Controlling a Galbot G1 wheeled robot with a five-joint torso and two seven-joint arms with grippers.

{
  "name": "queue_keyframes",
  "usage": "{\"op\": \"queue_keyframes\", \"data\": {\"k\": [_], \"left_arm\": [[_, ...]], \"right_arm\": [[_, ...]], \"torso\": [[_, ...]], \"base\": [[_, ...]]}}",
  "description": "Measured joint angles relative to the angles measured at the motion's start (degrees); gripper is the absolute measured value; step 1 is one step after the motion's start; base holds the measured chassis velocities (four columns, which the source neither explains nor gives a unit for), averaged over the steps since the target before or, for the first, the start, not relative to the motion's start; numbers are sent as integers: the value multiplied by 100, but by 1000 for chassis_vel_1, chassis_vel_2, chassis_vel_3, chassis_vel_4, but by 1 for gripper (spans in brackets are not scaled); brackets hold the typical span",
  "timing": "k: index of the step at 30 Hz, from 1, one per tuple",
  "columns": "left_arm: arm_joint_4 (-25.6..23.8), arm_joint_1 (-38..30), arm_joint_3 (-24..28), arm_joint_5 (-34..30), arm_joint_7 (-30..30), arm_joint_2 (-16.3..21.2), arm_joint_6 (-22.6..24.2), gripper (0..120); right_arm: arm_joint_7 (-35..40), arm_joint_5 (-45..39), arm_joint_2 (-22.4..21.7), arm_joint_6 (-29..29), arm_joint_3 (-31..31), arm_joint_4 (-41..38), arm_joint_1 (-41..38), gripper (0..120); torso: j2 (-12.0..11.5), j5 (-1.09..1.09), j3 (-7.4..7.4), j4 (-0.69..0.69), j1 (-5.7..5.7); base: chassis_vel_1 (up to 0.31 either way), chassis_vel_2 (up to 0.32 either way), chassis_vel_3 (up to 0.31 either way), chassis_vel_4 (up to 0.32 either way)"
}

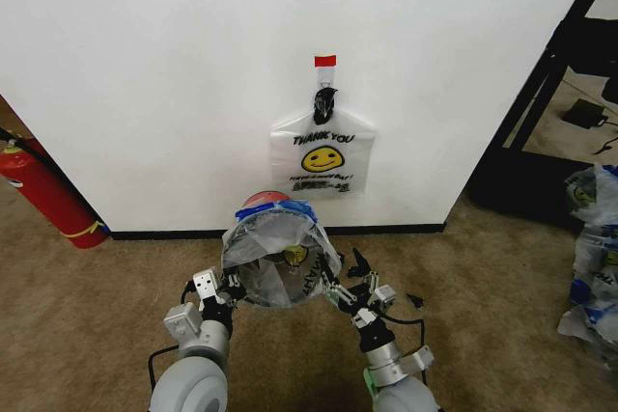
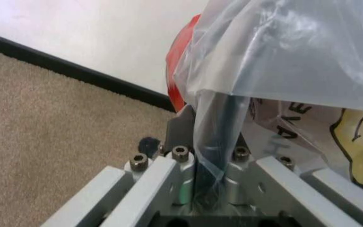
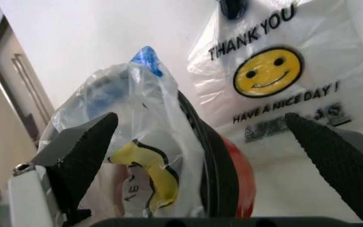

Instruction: Pick up the garbage bag from the wall and place it over the trash bin.

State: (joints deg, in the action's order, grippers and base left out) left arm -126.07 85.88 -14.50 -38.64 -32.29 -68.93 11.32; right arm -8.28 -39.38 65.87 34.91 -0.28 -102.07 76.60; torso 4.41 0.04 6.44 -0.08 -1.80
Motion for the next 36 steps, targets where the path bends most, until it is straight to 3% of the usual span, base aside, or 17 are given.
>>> {"op": "queue_keyframes", "data": {"k": [6,8,10,11,18,22,23,30,36], "left_arm": [[-85,40,2,9,17,0,-3,0],[-113,52,-1,10,22,3,-4,0],[-116,55,-3,11,24,4,-5,0],[-129,60,-4,11,29,5,-5,0],[-154,86,0,24,46,1,-7,0],[-63,98,3,141,70,0,-93,0],[-63,98,3,141,70,0,-93,0],[-39,99,16,157,87,-1,-111,0],[-39,93,22,155,102,7,-111,0]], "right_arm": [[-594,-595,-118,-315,186,-28,-41,93],[-1073,-917,-207,-545,309,0,-27,82],[-1205,-991,-232,-610,345,20,-23,81],[-1460,-1108,-273,-747,422,79,-20,74],[-1859,-1456,-336,-1021,576,209,-44,51],[-2652,-1796,-400,-1369,735,244,-2,34],[-2652,-1796,-400,-1369,735,244,-2,34],[-3479,-2031,-442,-1779,907,285,65,4],[-3421,-2118,-397,-1776,926,356,2,0]], "torso": [[0,0,0,0,0],[0,1,0,0,0],[0,2,0,0,0],[0,1,0,0,0],[0,1,0,0,0],[0,1,0,0,0],[0,1,0,0,0],[0,1,0,0,0],[0,1,0,0,0]], "base": [[0,0,0,0],[0,0,0,0],[0,0,0,0],[0,0,0,0],[0,0,0,0],[0,0,0,0],[0,0,0,0],[0,0,0,0],[0,0,0,0]]}}
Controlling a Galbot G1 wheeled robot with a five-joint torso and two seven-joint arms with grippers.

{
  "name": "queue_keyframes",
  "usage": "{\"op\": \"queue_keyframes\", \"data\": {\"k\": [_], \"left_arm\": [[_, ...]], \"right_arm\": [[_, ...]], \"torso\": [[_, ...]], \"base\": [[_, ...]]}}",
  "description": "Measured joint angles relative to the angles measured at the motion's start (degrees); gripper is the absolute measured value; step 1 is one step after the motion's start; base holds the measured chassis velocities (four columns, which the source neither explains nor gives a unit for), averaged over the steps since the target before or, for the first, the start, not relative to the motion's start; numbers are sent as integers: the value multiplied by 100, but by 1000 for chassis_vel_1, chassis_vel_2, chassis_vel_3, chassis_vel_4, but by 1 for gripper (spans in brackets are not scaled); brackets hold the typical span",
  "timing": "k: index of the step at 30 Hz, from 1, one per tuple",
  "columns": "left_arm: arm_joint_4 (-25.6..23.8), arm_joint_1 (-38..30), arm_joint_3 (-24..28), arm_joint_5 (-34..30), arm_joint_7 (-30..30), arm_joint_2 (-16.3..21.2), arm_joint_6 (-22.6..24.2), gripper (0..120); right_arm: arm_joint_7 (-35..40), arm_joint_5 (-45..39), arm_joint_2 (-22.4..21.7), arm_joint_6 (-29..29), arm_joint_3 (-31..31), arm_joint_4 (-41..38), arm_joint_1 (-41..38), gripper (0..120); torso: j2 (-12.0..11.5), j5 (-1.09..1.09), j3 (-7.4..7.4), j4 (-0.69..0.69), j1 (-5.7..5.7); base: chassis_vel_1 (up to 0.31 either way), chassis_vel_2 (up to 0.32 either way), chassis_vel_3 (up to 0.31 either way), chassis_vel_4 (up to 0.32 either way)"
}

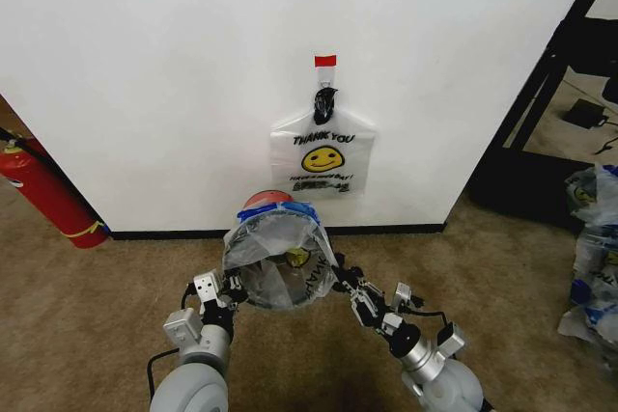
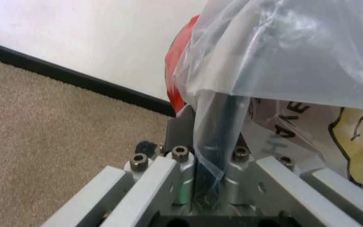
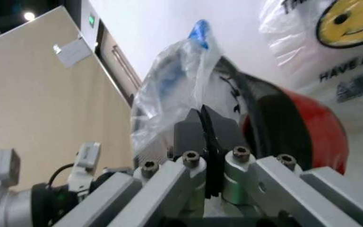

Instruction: Pick up the garbage bag from the wall and place it over the trash bin.

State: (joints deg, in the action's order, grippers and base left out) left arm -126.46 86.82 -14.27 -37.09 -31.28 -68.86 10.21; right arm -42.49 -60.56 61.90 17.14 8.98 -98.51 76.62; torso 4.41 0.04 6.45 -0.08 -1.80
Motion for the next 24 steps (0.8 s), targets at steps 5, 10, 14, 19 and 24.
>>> {"op": "queue_keyframes", "data": {"k": [5,10,14,19,24], "left_arm": [[-18,0,14,-9,13,2,1,0],[-45,-5,24,-16,49,9,6,0],[-75,-5,17,-33,76,28,8,0],[-188,70,37,-35,127,63,19,0],[-677,246,121,-167,163,100,224,0]], "right_arm": [[82,-102,13,18,14,84,-72,0],[173,-419,30,-3,76,177,-192,0],[256,-561,35,-31,147,360,-291,0],[306,-646,40,-49,198,529,-357,0],[337,-453,105,6,242,803,-449,0]], "torso": [[0,0,0,0,0],[0,0,0,0,0],[0,0,0,0,0],[0,0,0,0,0],[0,-1,0,0,0]], "base": [[0,0,0,0],[0,0,0,0],[0,0,0,0],[0,0,0,0],[0,0,0,0]]}}
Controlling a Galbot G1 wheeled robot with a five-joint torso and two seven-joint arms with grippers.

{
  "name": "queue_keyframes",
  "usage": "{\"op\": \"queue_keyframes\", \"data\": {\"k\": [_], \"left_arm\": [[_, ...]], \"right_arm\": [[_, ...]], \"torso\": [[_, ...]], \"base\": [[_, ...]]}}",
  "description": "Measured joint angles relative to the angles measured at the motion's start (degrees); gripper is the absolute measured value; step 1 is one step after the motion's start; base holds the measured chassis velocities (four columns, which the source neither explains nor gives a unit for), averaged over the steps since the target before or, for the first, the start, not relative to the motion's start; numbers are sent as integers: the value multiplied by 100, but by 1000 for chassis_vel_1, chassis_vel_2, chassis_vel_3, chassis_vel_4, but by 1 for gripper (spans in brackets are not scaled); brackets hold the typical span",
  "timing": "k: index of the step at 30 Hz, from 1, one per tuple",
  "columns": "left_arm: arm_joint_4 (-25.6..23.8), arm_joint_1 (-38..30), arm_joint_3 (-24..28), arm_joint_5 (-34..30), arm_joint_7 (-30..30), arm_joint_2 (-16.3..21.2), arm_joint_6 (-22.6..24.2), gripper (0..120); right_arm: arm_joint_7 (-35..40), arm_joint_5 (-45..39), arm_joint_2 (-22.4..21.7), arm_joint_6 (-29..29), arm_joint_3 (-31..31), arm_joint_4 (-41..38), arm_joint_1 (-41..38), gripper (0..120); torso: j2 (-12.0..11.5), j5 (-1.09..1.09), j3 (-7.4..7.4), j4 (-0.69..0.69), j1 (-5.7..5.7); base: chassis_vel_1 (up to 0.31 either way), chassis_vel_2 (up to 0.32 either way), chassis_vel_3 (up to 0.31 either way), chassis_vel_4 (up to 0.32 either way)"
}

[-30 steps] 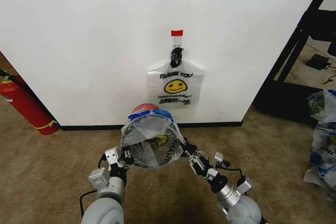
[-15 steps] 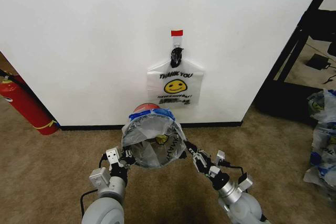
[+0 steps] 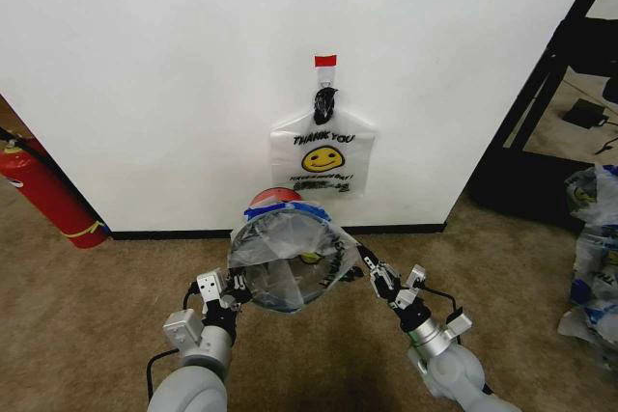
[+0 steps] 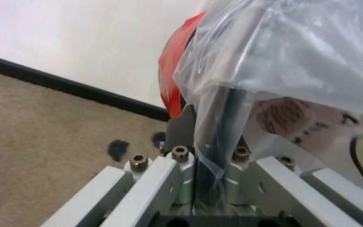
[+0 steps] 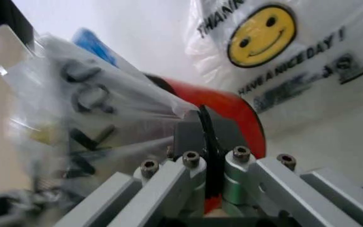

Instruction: Pick up the garbage bag from the wall and place it over the trash bin.

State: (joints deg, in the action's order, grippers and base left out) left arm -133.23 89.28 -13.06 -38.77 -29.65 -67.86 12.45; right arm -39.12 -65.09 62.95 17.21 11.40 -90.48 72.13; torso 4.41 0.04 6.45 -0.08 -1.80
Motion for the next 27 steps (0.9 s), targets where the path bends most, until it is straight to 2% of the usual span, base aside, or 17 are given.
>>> {"op": "queue_keyframes", "data": {"k": [5,11,15,17,18,19,21,25,27], "left_arm": [[-176,69,29,-48,9,28,102,0],[-57,14,21,-51,19,35,142,0],[157,10,33,169,115,111,121,0],[335,-9,38,368,211,196,50,0],[703,-104,30,695,346,378,-103,0],[703,-104,30,695,346,378,-103,0],[953,-151,30,954,415,501,-216,0],[1282,-115,147,1471,635,631,-446,0],[1329,-89,190,1645,737,652,-562,0]], "right_arm": [[25,110,46,122,32,106,-40,0],[-263,230,80,368,69,181,-43,0],[-352,417,71,375,164,173,-23,6],[-18,881,42,310,305,162,-15,12],[373,1385,-86,59,517,160,-4,17],[373,1385,-86,59,517,160,-4,17],[-186,1308,-251,-278,742,188,45,25],[-2229,1265,-456,-630,1117,390,59,43],[-2347,1230,-489,-678,1123,382,66,47]], "torso": [[0,0,0,1,0],[0,2,0,0,0],[0,1,0,0,0],[0,1,0,0,0],[0,1,0,0,0],[0,1,0,0,0],[0,2,0,-1,0],[0,2,0,-1,0],[0,2,0,0,0]], "base": [[0,0,0,0],[0,0,0,0],[0,0,0,0],[0,0,0,0],[0,0,0,0],[0,0,0,0],[0,0,0,0],[0,0,0,0],[0,0,0,0]]}}
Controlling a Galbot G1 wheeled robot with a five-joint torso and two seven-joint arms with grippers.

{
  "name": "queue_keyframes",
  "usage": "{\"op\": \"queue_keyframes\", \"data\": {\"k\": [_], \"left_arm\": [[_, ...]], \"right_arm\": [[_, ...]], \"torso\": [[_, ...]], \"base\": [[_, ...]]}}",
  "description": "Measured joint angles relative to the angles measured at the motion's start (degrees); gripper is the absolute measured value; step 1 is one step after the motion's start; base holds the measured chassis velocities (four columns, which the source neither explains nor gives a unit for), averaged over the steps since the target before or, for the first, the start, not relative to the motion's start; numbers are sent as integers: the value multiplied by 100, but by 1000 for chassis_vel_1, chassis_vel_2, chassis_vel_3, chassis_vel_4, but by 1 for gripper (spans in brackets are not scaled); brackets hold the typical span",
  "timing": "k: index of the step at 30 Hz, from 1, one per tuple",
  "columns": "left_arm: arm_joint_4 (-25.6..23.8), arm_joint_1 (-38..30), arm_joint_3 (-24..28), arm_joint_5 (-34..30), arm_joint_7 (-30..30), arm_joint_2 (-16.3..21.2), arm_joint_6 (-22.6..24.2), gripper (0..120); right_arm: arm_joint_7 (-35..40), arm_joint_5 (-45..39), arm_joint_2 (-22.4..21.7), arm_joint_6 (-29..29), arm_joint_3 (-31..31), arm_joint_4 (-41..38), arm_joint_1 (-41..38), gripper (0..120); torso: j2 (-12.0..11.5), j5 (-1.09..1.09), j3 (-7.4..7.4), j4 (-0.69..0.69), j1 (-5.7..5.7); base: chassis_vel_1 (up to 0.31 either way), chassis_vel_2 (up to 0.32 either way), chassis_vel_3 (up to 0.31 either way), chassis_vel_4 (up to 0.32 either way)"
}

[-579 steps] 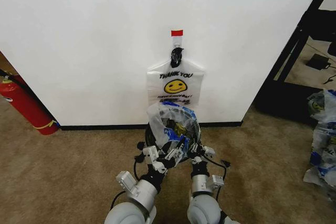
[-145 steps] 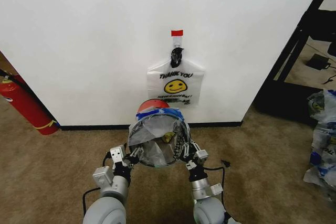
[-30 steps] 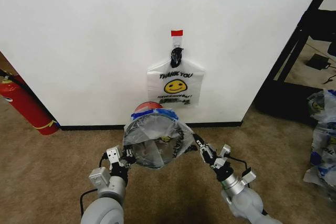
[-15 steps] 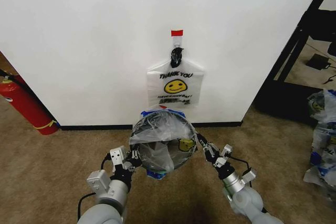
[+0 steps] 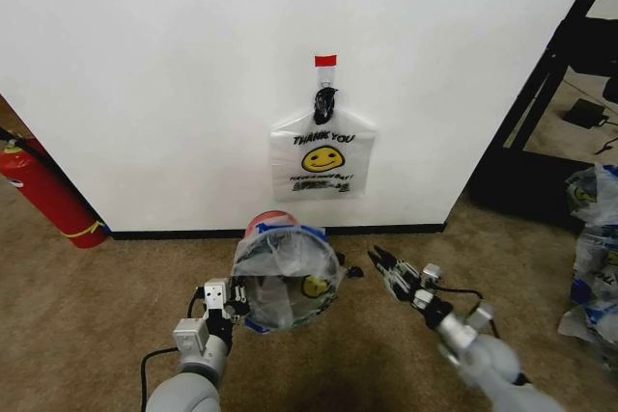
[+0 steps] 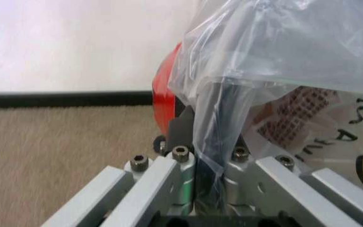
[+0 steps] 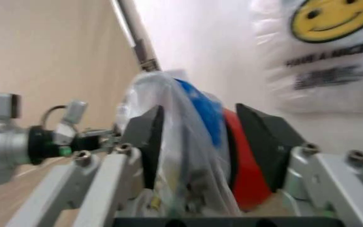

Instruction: Pick up the garbage bag from the wall and place it over the trash bin.

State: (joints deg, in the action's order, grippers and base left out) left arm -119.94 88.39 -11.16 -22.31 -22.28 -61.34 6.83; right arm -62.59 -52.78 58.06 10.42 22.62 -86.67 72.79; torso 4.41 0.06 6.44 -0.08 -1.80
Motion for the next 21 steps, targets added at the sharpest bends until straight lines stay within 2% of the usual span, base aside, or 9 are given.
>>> {"op": "queue_keyframes", "data": {"k": [4,5,8,12,15,21], "left_arm": [[208,48,105,769,484,107,-602,0],[262,55,123,950,672,169,-788,0],[265,73,130,1010,869,256,-895,0],[103,165,99,1074,1233,406,-1014,0],[0,190,87,1068,1269,422,-1015,0],[-71,162,78,1032,1288,428,-990,0]], "right_arm": [[-1,-126,-49,-259,-44,-136,-8,61],[30,-145,-72,-426,-62,-208,-8,68],[58,-138,-109,-568,-89,-243,-32,75],[26,-119,-163,-876,-102,-130,-185,93],[17,-197,-161,-1004,-108,-36,-250,98],[-393,-212,-126,-1262,-77,238,-301,100]], "torso": [[0,-1,0,1,0],[0,-1,0,1,0],[0,-1,0,0,0],[0,-1,0,0,0],[0,-2,0,1,0],[0,-1,0,0,0]], "base": [[0,0,0,0],[0,0,0,0],[0,0,0,0],[0,0,0,0],[0,0,0,0],[0,0,0,0]]}}
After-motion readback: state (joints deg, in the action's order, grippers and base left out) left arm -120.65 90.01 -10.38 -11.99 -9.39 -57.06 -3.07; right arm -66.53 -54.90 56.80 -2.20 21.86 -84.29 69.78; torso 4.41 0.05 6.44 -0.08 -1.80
